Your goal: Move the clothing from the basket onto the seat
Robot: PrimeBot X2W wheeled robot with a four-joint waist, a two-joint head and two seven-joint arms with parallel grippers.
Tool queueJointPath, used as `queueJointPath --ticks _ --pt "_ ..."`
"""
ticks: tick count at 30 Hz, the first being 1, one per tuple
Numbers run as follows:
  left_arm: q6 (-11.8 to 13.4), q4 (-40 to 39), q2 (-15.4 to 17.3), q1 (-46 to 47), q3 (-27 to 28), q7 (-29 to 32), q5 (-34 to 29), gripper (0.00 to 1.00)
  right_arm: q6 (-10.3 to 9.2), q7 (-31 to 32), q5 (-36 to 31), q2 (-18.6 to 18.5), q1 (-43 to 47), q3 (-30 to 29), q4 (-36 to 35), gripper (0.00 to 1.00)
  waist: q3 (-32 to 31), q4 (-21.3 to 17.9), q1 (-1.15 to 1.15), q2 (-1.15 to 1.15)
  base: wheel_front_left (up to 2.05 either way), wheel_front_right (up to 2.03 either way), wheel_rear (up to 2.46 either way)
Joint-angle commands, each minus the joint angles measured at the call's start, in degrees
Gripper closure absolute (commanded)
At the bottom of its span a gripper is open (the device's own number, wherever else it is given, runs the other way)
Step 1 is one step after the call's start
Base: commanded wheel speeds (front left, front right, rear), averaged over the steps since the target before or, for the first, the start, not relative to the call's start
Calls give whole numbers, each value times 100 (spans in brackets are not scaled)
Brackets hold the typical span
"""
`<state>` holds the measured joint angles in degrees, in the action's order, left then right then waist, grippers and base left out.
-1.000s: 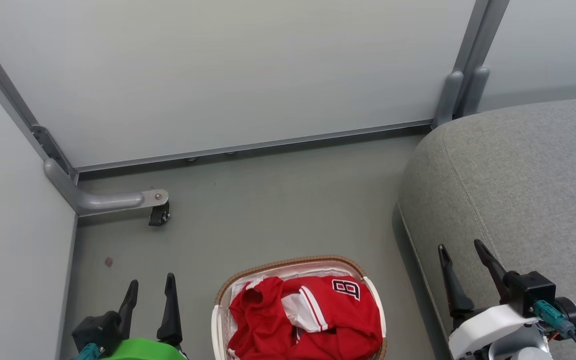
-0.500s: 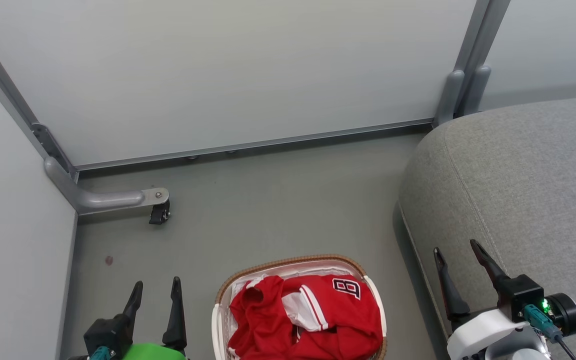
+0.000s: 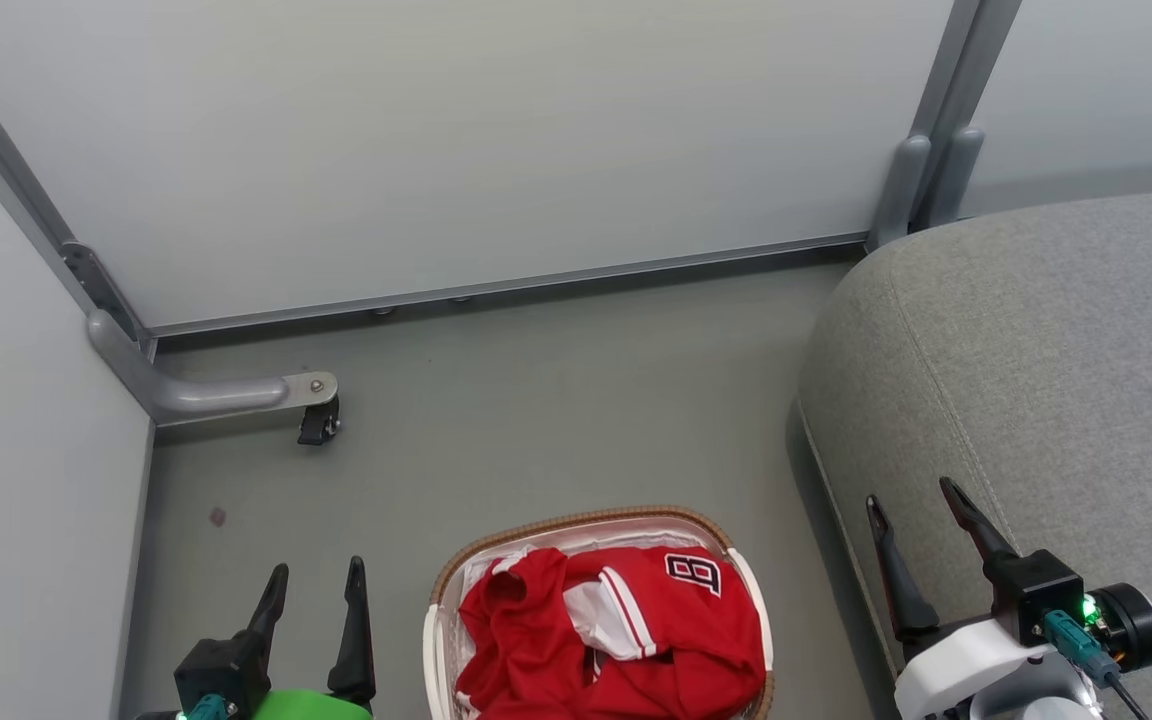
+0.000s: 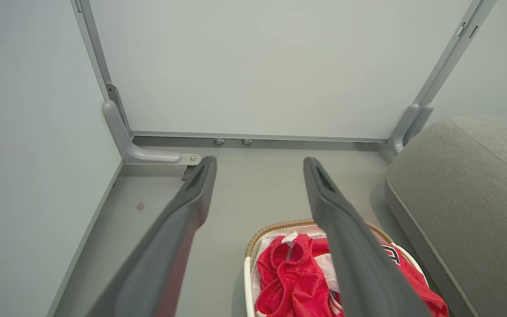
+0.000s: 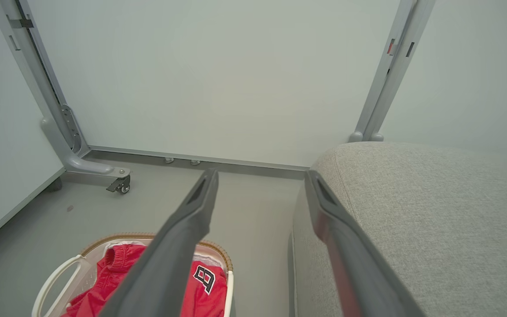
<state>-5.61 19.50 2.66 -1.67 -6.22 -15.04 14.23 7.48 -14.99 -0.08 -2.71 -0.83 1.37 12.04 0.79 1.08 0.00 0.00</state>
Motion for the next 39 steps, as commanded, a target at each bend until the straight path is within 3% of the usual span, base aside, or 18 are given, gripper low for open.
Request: queueJointPath --ticks 1,11,18,26,39 --pt "-11 5 40 -37 6 -22 18 0 2 -30 -7 -33 21 -13 -11 0 8 -5 0 0 0 0 0" --pt "-30 -7 39 -26 -17 -21 30 0 2 -30 -17 -32 -32 8 -54 0 131 -54 0 0 0 0 0" --pt "-18 -5 38 255 -90 -21 -4 0 1 -30 -18 -32 -255 63 -145 0 628 -206 0 0 0 0 0" --pt "-37 424 38 925 -299 -15 -111 0 1 -29 48 -29 -850 184 -277 0 1786 -567 0 0 0 0 0" --pt "-115 2265 42 2649 -806 -15 -112 0 1 -29 308 -23 -1763 442 -481 0 3478 -1204 0 0 0 0 0"
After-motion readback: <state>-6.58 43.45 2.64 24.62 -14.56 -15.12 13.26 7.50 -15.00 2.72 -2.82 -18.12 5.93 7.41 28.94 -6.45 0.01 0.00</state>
